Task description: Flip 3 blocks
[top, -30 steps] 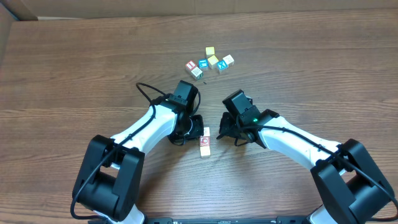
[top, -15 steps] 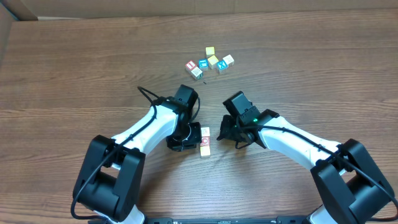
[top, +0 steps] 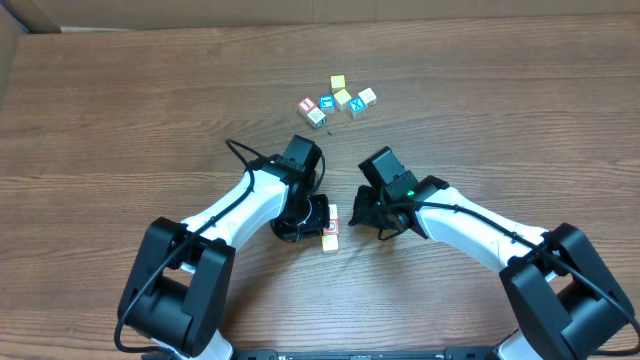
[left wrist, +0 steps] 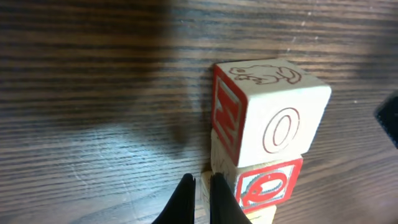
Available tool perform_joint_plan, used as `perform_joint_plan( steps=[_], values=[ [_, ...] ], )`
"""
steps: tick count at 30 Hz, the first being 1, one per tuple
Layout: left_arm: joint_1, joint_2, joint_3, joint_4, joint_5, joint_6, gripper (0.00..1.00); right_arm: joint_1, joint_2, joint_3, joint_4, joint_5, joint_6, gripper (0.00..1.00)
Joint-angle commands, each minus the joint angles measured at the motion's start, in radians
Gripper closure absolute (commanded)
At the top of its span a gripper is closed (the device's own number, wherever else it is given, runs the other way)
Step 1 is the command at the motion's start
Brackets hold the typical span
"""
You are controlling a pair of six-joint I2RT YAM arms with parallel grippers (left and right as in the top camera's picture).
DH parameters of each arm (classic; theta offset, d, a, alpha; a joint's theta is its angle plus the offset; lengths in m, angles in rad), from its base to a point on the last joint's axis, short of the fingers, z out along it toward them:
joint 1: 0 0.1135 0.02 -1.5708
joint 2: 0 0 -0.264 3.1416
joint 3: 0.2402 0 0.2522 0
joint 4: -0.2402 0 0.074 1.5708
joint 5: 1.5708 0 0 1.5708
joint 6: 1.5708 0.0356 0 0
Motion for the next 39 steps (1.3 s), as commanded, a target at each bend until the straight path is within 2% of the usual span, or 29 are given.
perform_joint_plan(
  steps=[1,9,16,22,29,39],
  values=[
    [-0.003,0.005,-0.004,0.003,0.024,-0.006,0.95,0.005,0.002,0.008,0.005,-0.008,-0.007,0.96],
    [0.000,0.005,-0.004,-0.017,-0.051,-0.002,0.96,0.005,0.002,0.008,0.002,-0.020,-0.003,0.96],
    [-0.001,0.005,-0.004,-0.041,-0.053,0.005,0.96,0.005,0.002,0.008,-0.024,-0.091,0.001,0.96],
    [-0.002,0.005,-0.004,-0.077,-0.031,0.005,0.96,0.005,0.002,0.008,-0.037,-0.091,0.001,0.96],
    [-0.001,0.005,-0.004,-0.056,0.037,0.005,0.96,0.005,0.002,0.008,-0.040,-0.091,0.000,0.96],
    [-0.001,0.005,-0.004,-0.040,0.050,0.001,0.96,0.005,0.002,0.008,-0.054,-0.091,0.000,0.96]
  ],
)
